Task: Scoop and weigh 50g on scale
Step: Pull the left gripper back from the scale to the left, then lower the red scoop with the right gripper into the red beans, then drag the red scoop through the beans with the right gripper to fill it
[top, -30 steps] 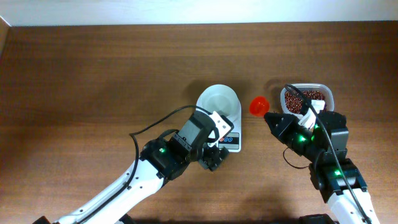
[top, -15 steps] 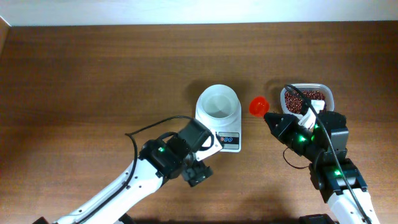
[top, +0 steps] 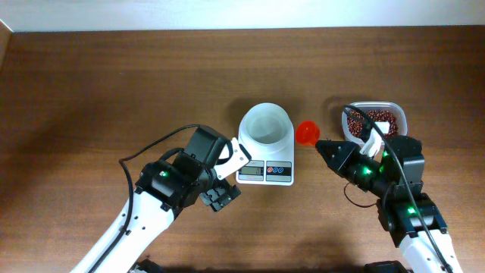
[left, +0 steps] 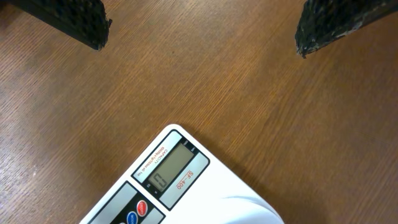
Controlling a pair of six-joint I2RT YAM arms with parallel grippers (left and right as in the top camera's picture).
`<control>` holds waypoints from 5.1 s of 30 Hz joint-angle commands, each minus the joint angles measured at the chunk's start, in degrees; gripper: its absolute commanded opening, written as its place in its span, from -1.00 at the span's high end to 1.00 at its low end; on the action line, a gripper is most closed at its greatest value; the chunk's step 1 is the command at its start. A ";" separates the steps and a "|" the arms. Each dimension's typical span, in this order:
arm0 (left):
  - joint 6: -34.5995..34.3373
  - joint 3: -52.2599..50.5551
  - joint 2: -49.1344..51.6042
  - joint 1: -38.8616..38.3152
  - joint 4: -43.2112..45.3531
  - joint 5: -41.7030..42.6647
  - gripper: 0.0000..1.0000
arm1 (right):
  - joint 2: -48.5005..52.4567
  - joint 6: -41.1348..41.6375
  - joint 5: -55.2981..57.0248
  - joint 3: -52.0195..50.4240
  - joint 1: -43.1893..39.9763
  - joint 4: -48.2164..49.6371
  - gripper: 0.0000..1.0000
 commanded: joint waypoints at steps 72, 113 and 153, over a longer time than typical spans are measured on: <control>18.75 16.96 -0.76 15.98 -15.91 21.62 -0.98 | -0.02 -18.40 0.20 1.14 -0.48 -7.91 0.92; 18.73 16.96 -0.76 15.98 -15.08 21.62 -0.98 | 23.50 -35.06 50.71 36.39 -0.48 -47.78 0.92; 18.75 16.96 -0.76 15.98 -15.08 21.62 -0.98 | 47.58 -45.55 50.82 36.35 -3.10 -32.04 0.92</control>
